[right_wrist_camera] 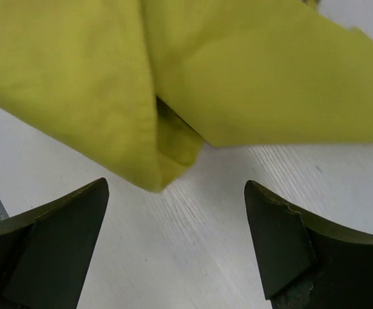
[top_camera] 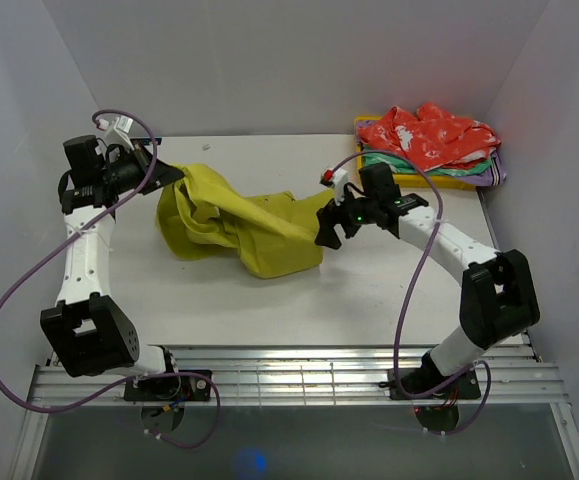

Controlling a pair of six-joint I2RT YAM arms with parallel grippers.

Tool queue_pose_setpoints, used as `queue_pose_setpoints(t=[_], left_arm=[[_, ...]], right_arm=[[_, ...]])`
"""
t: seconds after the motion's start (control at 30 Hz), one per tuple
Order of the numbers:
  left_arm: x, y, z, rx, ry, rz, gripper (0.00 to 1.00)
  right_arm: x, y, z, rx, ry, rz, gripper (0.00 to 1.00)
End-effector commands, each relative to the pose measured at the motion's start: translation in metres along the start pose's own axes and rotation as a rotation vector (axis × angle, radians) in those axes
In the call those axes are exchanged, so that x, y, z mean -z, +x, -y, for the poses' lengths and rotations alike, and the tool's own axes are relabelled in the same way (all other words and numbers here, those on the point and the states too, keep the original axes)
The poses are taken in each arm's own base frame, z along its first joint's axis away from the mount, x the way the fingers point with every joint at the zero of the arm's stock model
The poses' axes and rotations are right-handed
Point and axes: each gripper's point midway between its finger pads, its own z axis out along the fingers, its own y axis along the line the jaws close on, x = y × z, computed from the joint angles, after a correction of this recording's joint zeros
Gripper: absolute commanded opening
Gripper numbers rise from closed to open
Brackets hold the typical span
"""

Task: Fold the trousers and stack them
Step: Flatten the trousers out

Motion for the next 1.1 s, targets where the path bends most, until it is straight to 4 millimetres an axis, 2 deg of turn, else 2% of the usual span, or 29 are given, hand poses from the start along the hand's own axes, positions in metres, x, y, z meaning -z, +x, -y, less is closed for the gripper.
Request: queue_pose_setpoints(t=[0.0,0.07,0.17,0.23,0.3,0.33,0.37,0.4,0.43,0.47,0.5,0.53,0.57,0.6,0.63,0.67,0.73,0.77,0.9,0.93,1.0,1.07], left_arm=[[0.009,-0.021,0.017,-0.075,0.013,0.046,0.0],[0.008,-0.024,0.016,-0.074,0.006,0.056,0.0],[0.009,-0.029,0.012,-0.088,-0.023,0.068,0.0],[0.01,-0.032,0.01,-0.095,-0.039,0.073,0.0],[0.014,-0.037,0.008,-0.109,-0.055,0.089,0.0],[0.016,-0.039,0.008,-0.12,-0.061,0.097,0.0],[0.018,-0.041,0.007,-0.133,-0.068,0.104,0.0],[0.02,-0.046,0.006,-0.169,-0.091,0.121,0.0],[0.024,-0.053,0.005,-0.191,-0.115,0.142,0.0],[0.026,-0.058,0.003,-0.204,-0.14,0.157,0.0],[0.029,-0.064,-0.004,-0.239,-0.19,0.173,0.0],[0.033,-0.073,-0.004,-0.262,-0.217,0.184,0.0],[0.036,-0.078,-0.006,-0.285,-0.242,0.192,0.0],[0.038,-0.083,-0.008,-0.306,-0.269,0.198,0.0],[0.042,-0.092,-0.01,-0.348,-0.303,0.206,0.0],[0.044,-0.094,-0.01,-0.368,-0.312,0.205,0.0],[0.047,-0.096,-0.003,-0.437,-0.3,0.203,0.0],[0.049,-0.097,0.0,-0.457,-0.295,0.204,0.0],[0.05,-0.089,-0.002,-0.527,-0.289,0.176,0.07],[0.049,-0.083,-0.004,-0.53,-0.284,0.155,0.15],[0.043,-0.062,-0.011,-0.555,-0.245,0.09,0.22],[0.04,-0.04,-0.016,-0.584,-0.2,0.019,0.23]], right_arm=[[-0.027,-0.02,-0.024,0.223,-0.032,0.049,0.9],[-0.049,-0.016,-0.027,0.214,-0.086,0.016,0.9],[-0.066,-0.012,-0.042,0.189,-0.206,-0.006,0.92],[-0.066,-0.023,-0.053,0.197,-0.263,0.007,0.98],[-0.058,-0.035,-0.063,0.235,-0.313,0.039,0.71],[-0.053,-0.032,-0.067,0.233,-0.331,0.019,0.57],[-0.045,-0.036,-0.069,0.249,-0.331,0.018,0.28],[-0.039,-0.038,-0.061,0.272,-0.308,0.009,0.15],[-0.026,-0.045,-0.058,0.266,-0.287,-0.003,0.08],[-0.011,-0.056,-0.053,0.276,-0.257,0.02,0.08],[0.005,-0.065,-0.033,0.262,-0.192,0.038,0.08],[0.023,-0.085,-0.022,0.283,-0.142,0.077,0.08],[0.042,-0.093,-0.014,0.285,-0.086,0.08,0.08],[0.06,-0.102,0.003,0.283,-0.025,0.092,0.08],[0.085,-0.122,0.01,0.321,0.038,0.113,0.08],[0.103,-0.129,0.023,0.322,0.091,0.123,0.08],[0.128,-0.145,0.033,0.35,0.168,0.145,0.08],[0.15,-0.158,0.04,0.38,0.236,0.163,0.08],[0.187,-0.182,0.045,0.465,0.365,0.185,0.08],[0.191,-0.184,0.045,0.473,0.38,0.186,0.08],[0.196,-0.181,0.047,0.482,0.408,0.162,0.08],[0.2,-0.173,0.052,0.485,0.447,0.137,0.08]])
